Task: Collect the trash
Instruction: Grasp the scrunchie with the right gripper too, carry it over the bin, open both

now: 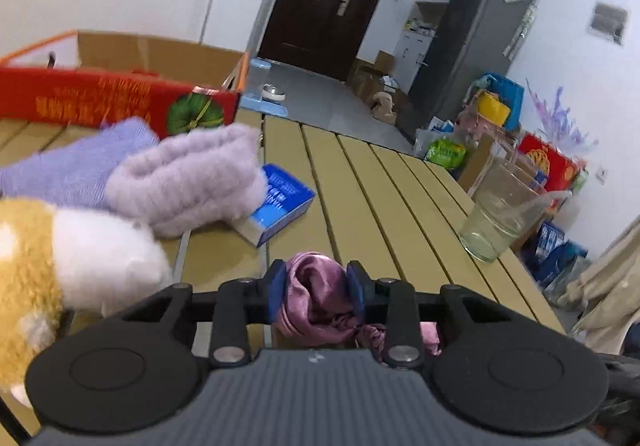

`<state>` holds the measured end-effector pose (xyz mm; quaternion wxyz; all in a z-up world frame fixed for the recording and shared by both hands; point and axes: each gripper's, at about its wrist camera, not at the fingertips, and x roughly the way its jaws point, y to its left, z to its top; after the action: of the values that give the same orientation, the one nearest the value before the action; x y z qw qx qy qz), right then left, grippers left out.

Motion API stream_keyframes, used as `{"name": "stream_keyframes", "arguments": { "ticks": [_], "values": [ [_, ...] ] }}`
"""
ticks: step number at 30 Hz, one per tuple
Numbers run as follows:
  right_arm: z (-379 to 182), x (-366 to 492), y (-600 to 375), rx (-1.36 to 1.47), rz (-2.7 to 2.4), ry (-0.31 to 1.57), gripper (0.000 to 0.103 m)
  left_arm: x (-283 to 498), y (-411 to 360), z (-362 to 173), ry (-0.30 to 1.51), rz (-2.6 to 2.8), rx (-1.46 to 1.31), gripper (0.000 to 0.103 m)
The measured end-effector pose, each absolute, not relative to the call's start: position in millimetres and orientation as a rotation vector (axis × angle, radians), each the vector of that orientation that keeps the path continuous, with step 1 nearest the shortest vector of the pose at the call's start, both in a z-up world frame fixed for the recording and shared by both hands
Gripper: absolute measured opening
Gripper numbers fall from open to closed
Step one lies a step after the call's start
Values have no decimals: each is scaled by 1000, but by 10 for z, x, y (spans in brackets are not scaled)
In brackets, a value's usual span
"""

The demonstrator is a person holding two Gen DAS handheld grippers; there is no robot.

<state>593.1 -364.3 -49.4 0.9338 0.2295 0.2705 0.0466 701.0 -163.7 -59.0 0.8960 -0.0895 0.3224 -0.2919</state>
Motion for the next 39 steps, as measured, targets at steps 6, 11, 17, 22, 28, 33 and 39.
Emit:
{"name": "stream_keyframes", "arguments": {
  "ticks": [6,11,17,22,28,33,39],
  "values": [
    [-642,6088,-3425,465,118,590,40,7024,-1524,-661,699,-591,-301,32],
    [-820,6153,-3531,553,66,587,19,6948,-1448,-567,688,-625,-285,55],
    [-805,6157,-3474,488,55,600,5,6946,-1520,-606,705,-637,-234,35],
    [-768,6129,-3477,486,61,597,4,6846,-1485,-579,695,-624,-253,17],
    [-485,5918,-3251,437,172,532,3,6289,-1103,-297,614,-567,-245,11],
    [-342,5585,-2698,387,371,533,3,5470,-345,-161,554,-477,-294,11],
    [-421,5147,-1809,181,574,624,4,4499,490,-395,590,-300,-380,11]
  ]
}}
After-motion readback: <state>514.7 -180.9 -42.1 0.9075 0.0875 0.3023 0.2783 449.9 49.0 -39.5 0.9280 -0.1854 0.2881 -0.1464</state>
